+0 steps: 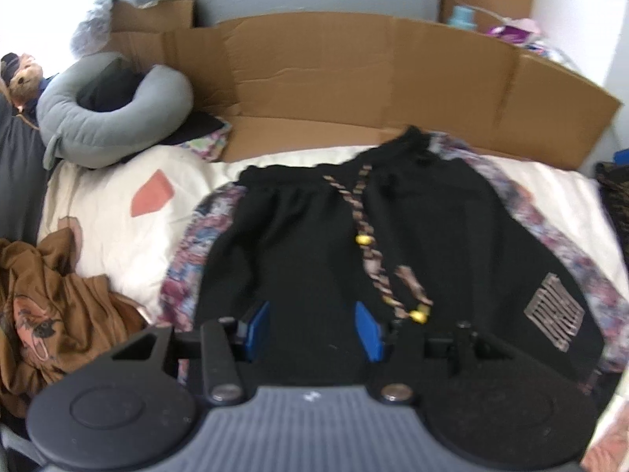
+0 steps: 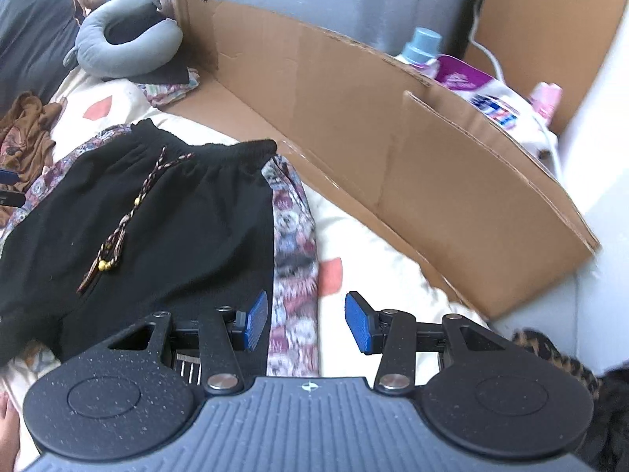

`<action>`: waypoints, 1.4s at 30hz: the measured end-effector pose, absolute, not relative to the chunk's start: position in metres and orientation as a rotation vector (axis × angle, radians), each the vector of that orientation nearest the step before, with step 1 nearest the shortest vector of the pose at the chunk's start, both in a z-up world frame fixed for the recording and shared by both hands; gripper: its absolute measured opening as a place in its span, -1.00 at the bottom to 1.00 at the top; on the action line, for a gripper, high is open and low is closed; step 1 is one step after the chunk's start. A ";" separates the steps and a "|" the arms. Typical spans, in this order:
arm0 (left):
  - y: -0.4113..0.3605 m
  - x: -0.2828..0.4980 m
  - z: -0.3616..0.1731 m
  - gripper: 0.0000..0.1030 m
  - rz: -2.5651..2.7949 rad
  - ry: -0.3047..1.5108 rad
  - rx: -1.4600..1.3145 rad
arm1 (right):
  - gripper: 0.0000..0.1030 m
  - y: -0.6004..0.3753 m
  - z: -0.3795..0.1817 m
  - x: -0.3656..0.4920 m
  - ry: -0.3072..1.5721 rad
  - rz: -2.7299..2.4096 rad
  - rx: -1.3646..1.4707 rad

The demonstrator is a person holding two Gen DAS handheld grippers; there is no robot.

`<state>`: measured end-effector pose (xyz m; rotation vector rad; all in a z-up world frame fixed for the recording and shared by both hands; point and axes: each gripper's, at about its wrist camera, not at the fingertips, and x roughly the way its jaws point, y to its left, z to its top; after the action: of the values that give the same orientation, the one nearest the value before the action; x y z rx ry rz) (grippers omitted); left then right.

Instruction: Fold clothes

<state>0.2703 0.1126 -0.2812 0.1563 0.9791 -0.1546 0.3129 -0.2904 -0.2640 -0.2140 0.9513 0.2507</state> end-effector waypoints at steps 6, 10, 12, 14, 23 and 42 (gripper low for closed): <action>0.096 0.235 -0.270 0.00 -0.188 0.955 0.142 | -0.01 -0.309 -0.259 0.271 0.938 0.217 -0.191; 0.088 0.214 -0.273 0.00 -0.209 0.945 0.133 | -0.01 -0.324 -0.262 0.244 0.934 0.204 -0.149; 0.083 0.203 -0.275 0.00 -0.220 0.942 0.131 | -0.01 -0.331 -0.265 0.232 0.932 0.192 -0.123; 0.076 0.190 -0.281 0.00 -0.237 0.944 0.139 | -0.01 -0.339 -0.270 0.221 0.930 0.179 -0.074; 0.052 0.142 -0.327 0.00 -0.339 0.972 0.100 | -0.02 -0.370 -0.313 0.181 0.932 0.116 0.089; 0.001 0.116 -0.403 0.00 -0.521 1.094 0.093 | -0.03 -0.399 -0.401 0.146 1.006 -0.034 0.243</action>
<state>0.1163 0.0012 -0.4026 0.0927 1.0937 -0.5209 0.1462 -0.3986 -0.4009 0.2433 1.0063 -0.0336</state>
